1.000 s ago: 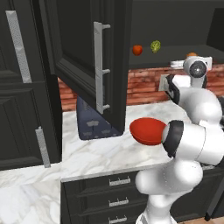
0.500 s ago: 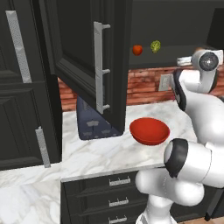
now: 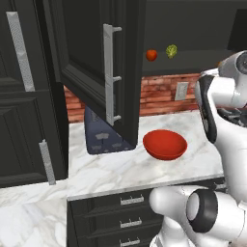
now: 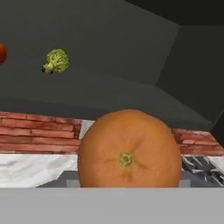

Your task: Open the cabinet. Pick the apple and tangerine from the cabinet and place them into the bowl. Then close the cabinet.

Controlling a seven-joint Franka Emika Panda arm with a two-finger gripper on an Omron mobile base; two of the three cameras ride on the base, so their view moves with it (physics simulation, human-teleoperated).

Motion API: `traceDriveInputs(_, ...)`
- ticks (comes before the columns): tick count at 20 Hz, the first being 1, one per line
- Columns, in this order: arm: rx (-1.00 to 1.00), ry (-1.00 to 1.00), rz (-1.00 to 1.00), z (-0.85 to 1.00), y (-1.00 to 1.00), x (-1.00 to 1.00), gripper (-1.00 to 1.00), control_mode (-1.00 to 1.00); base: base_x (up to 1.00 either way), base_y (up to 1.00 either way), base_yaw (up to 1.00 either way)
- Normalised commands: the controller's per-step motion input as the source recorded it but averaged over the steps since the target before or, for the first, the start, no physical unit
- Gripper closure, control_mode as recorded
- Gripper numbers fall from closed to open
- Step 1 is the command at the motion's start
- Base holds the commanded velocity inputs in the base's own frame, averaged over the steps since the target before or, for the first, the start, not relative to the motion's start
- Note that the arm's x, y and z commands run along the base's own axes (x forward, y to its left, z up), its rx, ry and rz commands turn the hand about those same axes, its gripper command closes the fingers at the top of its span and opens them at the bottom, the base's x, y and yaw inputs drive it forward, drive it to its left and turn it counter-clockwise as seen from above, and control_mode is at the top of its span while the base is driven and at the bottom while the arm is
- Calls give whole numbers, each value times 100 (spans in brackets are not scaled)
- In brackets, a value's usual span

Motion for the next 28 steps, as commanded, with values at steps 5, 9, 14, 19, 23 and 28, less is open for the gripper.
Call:
traceDriveInputs(5, 2, 20, 24, -84, 81, -87, 100, -100, 0, 0, 0)
traceDriveInputs(9, 10, 30, 15, -100, 84, -17, 100, -100, 0, 0, 0)
traceDriveInputs(14, 2, 31, 5, -93, 98, 0, 100, -100, 0, 0, 0)
traceDriveInputs(19, -4, 46, 0, -63, 54, 27, 100, -100, 0, 0, 0)
traceDriveInputs(23, 0, 5, 1, -4, 1, 1, 100, -100, 0, 0, 0)
traceDriveInputs(28, 0, 1, 0, -11, -4, 54, 100, -100, 0, 0, 0)
